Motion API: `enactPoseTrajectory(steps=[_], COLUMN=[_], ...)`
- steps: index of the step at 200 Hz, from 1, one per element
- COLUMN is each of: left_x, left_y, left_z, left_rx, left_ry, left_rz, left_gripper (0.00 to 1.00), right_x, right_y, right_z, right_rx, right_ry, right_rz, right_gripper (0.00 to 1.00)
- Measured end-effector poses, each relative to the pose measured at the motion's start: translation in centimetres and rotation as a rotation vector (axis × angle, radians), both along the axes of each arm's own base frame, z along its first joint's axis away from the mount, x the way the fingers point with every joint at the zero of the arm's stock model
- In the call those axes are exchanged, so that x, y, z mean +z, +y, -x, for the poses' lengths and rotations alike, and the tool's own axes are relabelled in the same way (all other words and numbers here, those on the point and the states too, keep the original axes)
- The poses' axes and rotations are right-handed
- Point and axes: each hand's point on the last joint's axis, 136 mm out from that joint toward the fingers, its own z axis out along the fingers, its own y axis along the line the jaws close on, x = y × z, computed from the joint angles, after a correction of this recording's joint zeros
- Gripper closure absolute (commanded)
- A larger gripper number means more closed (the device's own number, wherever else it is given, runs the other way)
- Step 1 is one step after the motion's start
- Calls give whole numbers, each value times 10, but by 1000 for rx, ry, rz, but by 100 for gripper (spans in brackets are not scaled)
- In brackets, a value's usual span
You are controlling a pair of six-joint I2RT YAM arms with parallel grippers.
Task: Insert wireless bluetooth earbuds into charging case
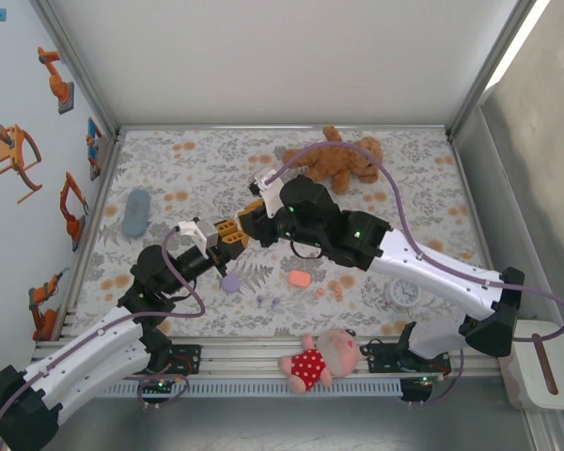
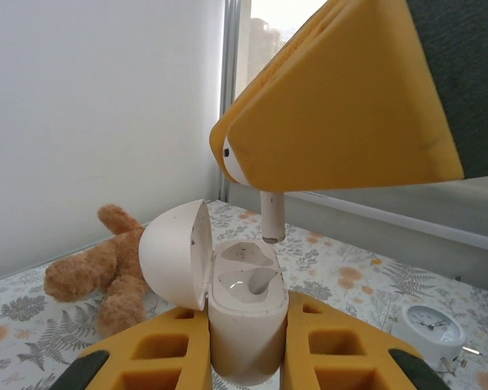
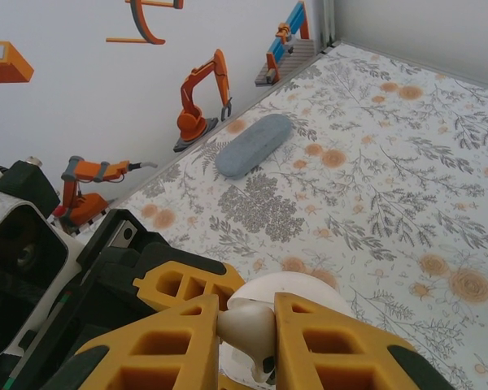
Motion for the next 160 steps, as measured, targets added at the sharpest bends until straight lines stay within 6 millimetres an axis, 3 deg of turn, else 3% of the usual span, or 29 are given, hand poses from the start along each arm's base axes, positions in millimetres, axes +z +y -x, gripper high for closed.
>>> enactPoseTrajectory(steps=[160], left_x=[7], left_y=[3], left_z=[3], left_rx=[5], left_ry=[-16], left_rz=[15], left_gripper=[100], right_x=[-9], right_y=[5], right_z=[1], right_rx=[8], right_ry=[8], right_rz=[16], right_gripper=[79])
